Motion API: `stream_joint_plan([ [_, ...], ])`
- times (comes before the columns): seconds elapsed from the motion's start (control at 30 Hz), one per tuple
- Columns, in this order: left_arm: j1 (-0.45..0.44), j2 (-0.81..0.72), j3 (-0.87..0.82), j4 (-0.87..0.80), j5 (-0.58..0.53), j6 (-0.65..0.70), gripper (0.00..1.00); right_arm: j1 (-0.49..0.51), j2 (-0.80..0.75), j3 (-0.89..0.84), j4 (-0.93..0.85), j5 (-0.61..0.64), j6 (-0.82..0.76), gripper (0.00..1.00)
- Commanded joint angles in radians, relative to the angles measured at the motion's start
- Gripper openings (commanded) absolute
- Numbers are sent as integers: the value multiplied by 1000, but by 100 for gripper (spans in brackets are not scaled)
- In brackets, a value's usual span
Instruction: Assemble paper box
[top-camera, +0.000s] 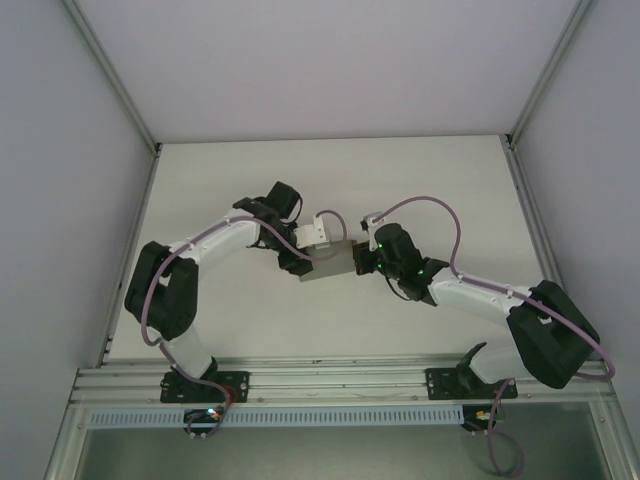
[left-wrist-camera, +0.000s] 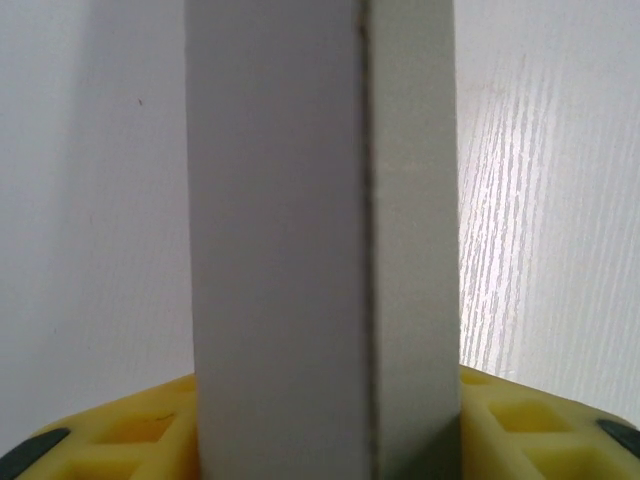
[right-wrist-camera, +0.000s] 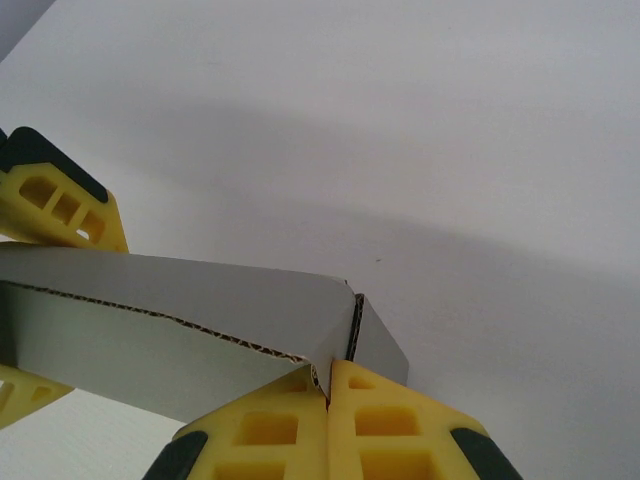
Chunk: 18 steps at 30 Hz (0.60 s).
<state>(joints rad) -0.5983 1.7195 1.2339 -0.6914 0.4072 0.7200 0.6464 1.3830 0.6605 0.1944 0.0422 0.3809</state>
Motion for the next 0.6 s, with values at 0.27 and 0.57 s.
stream_joint_plan([
  [0.27,-43,-135,-3,115,-82,-94,100,50,66,120,-547,38,162,0],
  [0.57,-103,-324,-96,151,-458,-467,100,74,119,280,-717,94,245,0],
])
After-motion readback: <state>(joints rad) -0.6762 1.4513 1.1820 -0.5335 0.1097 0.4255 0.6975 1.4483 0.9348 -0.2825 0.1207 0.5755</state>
